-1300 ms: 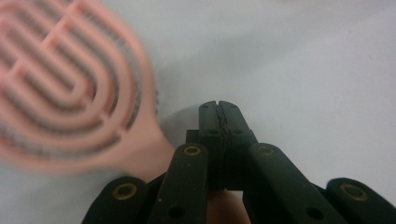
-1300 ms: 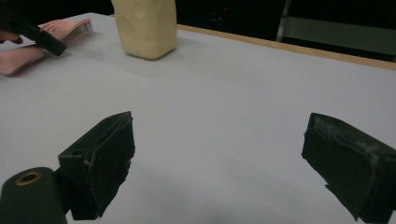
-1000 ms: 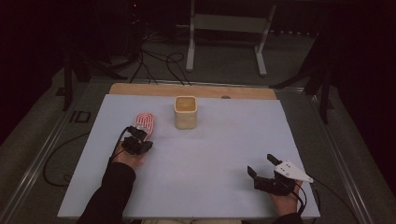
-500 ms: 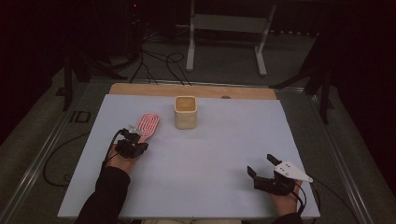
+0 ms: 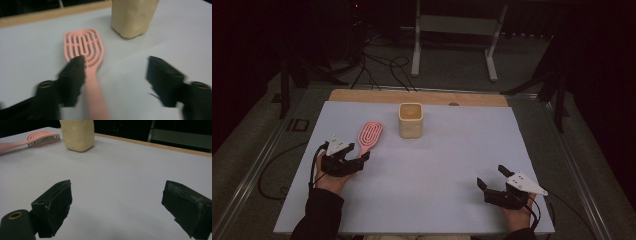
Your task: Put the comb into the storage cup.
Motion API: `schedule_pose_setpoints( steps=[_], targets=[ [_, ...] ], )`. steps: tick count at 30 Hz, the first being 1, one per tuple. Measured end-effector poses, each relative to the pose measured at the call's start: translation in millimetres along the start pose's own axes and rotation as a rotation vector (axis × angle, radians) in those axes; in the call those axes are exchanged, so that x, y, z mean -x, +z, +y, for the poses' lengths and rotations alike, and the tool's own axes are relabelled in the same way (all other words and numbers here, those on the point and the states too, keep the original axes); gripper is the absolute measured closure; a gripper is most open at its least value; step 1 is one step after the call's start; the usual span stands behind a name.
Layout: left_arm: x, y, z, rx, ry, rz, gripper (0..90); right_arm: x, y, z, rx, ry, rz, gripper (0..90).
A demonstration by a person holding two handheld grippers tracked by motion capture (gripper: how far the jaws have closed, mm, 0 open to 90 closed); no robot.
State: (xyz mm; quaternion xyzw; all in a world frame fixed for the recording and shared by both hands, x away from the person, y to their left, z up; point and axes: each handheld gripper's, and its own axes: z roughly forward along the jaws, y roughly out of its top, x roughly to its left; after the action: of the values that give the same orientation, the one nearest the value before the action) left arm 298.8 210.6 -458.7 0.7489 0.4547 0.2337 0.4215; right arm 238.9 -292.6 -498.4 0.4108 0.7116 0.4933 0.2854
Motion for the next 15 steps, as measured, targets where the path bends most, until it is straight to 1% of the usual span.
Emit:
schedule_pose_setpoints(
  steps=[1,3,4,5,6,7,8,11,12,13,14,15],
  targets=[
    [0.7,-4.2,-2.5,0.022,0.004,-0.002,25.4,0.0,0.0,0.0,0.001,-0.001,0.001,9.2],
    [0.1,-10.8,-7.8,0.049,0.000,-0.027,17.5,-0.4,0.0,0.1,0.003,-0.002,0.003,9.2],
    [0.1,-10.8,-7.8,0.049,0.000,-0.027,14.3,-0.4,0.0,0.1,0.003,-0.002,0.003,9.2],
    [-0.7,-16.8,-14.0,0.069,0.006,-0.017,13.5,-1.2,-0.1,0.3,0.003,0.000,0.008,9.2],
    [-1.5,-19.2,-17.4,0.076,0.008,-0.015,12.0,-1.4,-0.1,0.4,0.004,-0.004,0.008,9.2],
    [-1.5,-19.2,-17.4,0.076,0.008,-0.015,6.5,-1.7,0.1,0.4,0.004,-0.005,0.008,9.2],
    [-4.4,-23.4,-24.7,0.098,0.004,-0.032,1.5,-1.9,0.2,0.4,0.005,-0.007,0.010,9.2],
    [-6.0,-30.3,-37.6,0.156,0.008,0.011,0.0,-2.7,0.5,0.4,0.003,-0.008,0.010,9.2],
    [-6.0,-30.3,-37.6,0.156,0.008,0.011,0.0,-2.7,0.5,0.4,0.003,-0.008,0.010,9.2],
    [-6.4,-32.5,-42.1,0.176,-0.006,0.025,0.0,-2.9,0.8,0.4,0.005,-0.008,0.014,9.2],
    [-8.2,-35.8,-48.7,0.201,-0.024,0.028,0.0,-3.3,0.8,0.4,0.006,-0.011,0.013,9.1],
    [-9.2,-37.8,-52.3,0.212,-0.037,0.034,0.0,-3.7,0.7,0.6,0.010,-0.012,0.018,9.2]
  ],
)
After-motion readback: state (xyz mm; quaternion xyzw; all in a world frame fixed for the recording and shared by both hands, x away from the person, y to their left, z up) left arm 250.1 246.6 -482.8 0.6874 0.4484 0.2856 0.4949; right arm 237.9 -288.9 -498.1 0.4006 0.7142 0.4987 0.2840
